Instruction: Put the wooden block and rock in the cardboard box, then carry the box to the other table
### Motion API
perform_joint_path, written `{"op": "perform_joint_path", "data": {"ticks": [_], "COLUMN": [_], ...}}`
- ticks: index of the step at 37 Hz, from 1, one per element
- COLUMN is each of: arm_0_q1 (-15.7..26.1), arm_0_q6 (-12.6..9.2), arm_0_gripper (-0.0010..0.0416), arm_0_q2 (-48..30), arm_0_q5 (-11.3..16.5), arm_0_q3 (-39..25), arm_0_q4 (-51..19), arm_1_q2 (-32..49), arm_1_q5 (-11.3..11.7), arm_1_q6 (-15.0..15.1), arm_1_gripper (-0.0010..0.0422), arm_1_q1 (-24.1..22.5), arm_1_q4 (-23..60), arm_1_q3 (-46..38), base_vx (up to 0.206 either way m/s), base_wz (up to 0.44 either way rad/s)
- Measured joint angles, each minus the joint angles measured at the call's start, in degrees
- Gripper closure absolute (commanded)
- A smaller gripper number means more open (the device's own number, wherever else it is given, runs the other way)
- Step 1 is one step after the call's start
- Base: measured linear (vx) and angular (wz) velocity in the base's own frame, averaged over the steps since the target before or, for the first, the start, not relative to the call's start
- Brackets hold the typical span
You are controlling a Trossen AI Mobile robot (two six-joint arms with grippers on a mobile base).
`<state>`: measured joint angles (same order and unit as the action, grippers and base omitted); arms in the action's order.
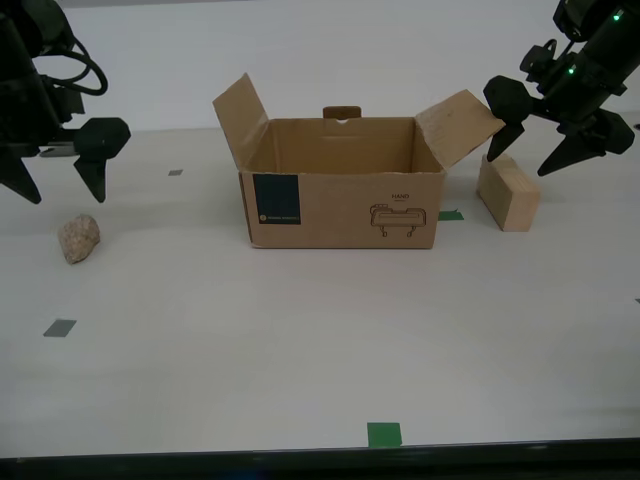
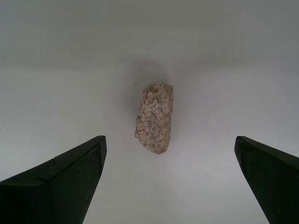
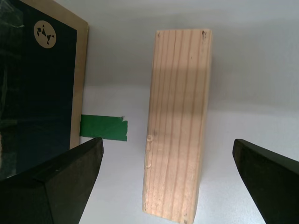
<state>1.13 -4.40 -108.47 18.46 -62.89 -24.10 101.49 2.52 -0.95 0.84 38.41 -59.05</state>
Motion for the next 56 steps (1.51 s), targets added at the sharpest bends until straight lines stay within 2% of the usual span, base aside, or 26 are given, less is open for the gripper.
{"op": "perform_joint_path", "data": {"ticks": [15, 21, 23, 33, 45, 56], "arm_0_q1": [0.0, -0.1, -0.1, 0.0, 0.0, 0.0], "arm_0_q6": [-0.1, -0.2, -0.2, 0.3, 0.1, 0.3], "arm_0_gripper": [0.002, 0.0021, 0.0024, 0.0051, 0.005, 0.0056], "arm_0_q2": [0.0, 0.0, -0.7, -7.3, -7.8, -9.2], "arm_0_q5": [-0.5, -0.6, -1.5, -2.1, -2.2, -2.3], "arm_0_q3": [0.0, 0.0, -0.2, -1.6, -2.4, -2.2], "arm_0_q4": [0.2, 0.2, 0.2, 1.5, 4.0, 4.6], "arm_1_q2": [10.5, 10.7, 10.7, 10.7, 10.7, 10.7], "arm_1_q5": [0.0, 0.0, 0.0, 0.0, 0.0, 0.0], "arm_1_q6": [0.0, 0.0, -0.1, -0.4, -0.5, -1.9], "arm_1_gripper": [0.0037, 0.0037, 0.0037, 0.0037, 0.0037, 0.0037], "arm_1_q1": [0.0, 0.0, 0.0, 0.0, 0.0, 0.0], "arm_1_q4": [-2.8, -4.4, -4.6, -4.2, -4.3, -5.0], "arm_1_q3": [0.8, 0.8, 0.8, 0.8, 0.8, 0.8], "base_vx": [0.0, 0.0, 0.0, 0.0, 0.0, 0.0], "base_wz": [0.0, 0.0, 0.0, 0.0, 0.0, 0.0]}}
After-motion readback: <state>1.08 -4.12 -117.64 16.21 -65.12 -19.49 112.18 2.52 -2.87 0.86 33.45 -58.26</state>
